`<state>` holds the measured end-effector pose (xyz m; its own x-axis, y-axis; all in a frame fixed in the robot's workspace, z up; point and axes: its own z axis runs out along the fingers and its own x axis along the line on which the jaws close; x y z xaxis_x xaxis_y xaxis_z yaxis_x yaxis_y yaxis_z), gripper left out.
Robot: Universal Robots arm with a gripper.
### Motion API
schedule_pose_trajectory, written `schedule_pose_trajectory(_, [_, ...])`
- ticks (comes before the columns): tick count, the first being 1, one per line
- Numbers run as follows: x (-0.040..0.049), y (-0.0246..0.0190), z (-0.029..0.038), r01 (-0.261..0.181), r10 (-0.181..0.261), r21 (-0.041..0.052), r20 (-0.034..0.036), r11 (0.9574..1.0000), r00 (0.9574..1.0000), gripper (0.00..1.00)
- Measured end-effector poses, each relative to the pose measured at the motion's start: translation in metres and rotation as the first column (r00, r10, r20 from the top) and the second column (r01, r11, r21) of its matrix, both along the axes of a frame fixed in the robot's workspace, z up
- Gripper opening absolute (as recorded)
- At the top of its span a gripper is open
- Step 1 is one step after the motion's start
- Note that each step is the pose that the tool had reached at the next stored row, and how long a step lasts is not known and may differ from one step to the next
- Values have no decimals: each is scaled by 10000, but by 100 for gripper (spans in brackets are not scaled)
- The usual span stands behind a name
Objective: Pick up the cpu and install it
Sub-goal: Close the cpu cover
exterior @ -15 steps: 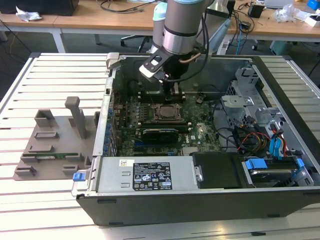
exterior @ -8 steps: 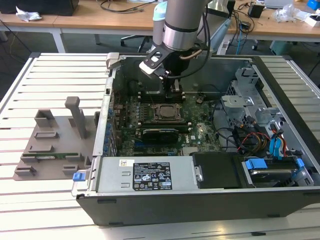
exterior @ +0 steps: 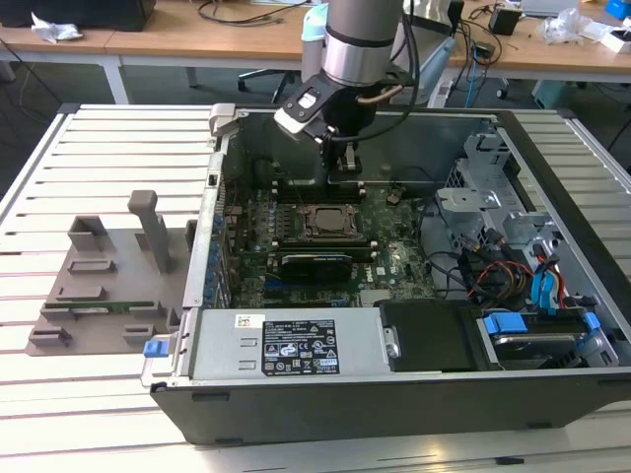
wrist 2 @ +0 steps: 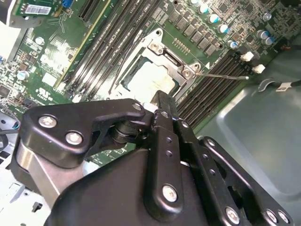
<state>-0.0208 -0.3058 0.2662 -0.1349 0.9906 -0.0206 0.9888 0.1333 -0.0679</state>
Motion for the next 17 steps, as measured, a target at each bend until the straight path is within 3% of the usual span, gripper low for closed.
schedule_pose_trajectory(7, [0,0,156,0,0,0,0,10000,10000,11])
schedule_pose_trajectory(15, [0,0,280,0,0,-1,0,10000,10000,11])
schedule_pose_trajectory(17, [0,0,355,0,0,0,-1,10000,10000,11])
